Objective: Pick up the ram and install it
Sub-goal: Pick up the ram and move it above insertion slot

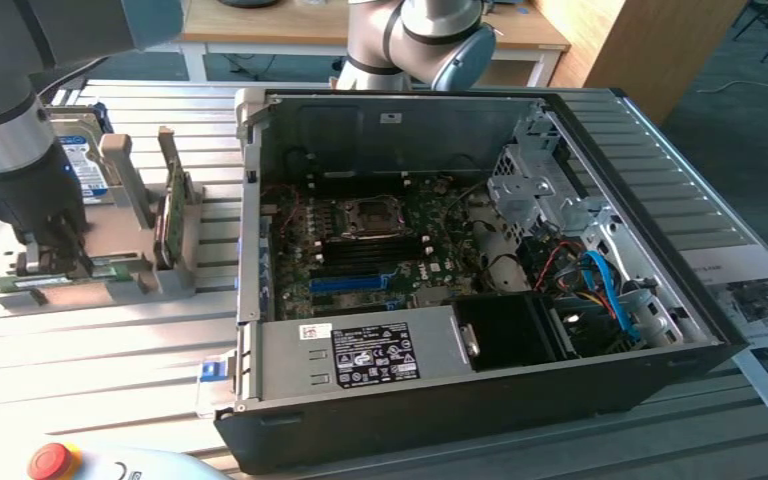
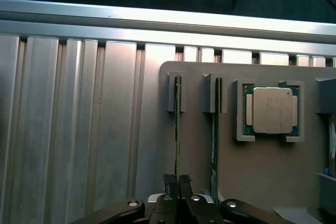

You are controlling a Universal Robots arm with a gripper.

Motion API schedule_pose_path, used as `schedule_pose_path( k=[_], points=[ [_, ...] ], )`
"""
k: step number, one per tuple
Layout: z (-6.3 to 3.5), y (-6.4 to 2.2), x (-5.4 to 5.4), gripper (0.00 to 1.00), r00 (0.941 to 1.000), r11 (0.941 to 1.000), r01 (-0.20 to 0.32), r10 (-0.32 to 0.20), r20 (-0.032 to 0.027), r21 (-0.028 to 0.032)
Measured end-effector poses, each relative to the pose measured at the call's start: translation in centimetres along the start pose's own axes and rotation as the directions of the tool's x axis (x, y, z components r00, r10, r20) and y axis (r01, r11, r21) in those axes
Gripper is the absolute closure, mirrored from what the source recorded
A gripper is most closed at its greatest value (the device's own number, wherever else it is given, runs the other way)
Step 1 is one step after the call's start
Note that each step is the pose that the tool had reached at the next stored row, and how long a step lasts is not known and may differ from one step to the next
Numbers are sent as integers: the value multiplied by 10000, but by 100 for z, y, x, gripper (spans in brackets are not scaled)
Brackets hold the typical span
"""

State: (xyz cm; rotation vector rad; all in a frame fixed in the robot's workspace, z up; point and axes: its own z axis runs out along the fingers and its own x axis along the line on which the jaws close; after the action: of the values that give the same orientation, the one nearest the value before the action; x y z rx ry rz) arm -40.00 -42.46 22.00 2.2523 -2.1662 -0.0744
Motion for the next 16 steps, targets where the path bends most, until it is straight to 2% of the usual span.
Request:
schedule_pose_path(
  k=[16],
  points=[
    [-123, 5, -3, 88, 9999, 9999, -164, 164, 7, 3]
  ],
)
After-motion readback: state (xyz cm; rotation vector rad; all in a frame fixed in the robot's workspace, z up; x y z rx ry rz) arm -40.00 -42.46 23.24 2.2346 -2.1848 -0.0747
